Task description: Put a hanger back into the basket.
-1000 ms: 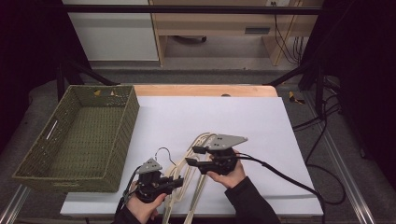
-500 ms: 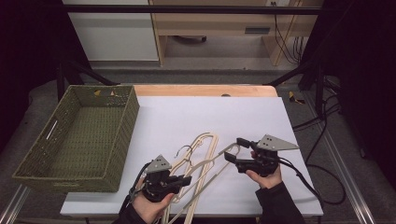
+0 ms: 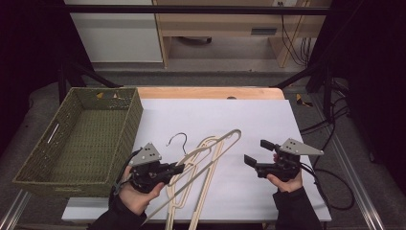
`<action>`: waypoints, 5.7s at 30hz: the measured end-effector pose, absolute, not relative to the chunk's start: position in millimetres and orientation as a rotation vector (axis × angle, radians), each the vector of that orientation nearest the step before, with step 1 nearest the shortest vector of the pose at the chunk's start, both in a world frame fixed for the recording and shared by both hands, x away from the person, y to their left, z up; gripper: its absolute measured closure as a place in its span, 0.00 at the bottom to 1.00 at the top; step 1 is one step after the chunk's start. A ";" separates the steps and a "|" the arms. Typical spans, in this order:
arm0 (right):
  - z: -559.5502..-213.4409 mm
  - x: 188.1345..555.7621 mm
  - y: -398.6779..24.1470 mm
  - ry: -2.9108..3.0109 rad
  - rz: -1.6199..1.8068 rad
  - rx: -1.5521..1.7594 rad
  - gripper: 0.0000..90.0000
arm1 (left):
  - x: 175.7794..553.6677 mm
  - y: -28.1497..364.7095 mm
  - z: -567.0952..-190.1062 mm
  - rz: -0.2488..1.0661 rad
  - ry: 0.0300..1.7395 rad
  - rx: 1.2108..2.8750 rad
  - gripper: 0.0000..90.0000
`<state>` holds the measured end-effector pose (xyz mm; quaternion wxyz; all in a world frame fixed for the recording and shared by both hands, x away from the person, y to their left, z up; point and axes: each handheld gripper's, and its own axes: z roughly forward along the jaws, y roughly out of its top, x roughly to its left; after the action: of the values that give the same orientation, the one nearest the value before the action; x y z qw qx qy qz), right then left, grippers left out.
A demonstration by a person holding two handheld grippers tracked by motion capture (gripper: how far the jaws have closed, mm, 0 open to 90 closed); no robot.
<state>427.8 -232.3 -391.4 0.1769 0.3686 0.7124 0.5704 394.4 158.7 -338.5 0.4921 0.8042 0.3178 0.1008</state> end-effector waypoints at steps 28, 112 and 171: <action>-396.0 432.2 -242.6 1.960 1.534 1.125 0.06 | 459.3 259.1 -263.0 0.395 0.731 1.897 0.95; -401.5 436.2 -236.0 2.007 1.502 1.130 0.06 | 509.9 438.2 -381.1 0.519 1.223 1.990 0.93; -393.7 442.0 -193.3 2.097 1.525 1.034 0.07 | 457.3 380.2 -353.1 0.648 1.049 1.962 0.30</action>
<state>442.0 -193.3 -393.7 0.1741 0.3646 0.7398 0.5381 457.3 380.2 -353.1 0.4006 0.7758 0.4147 0.2564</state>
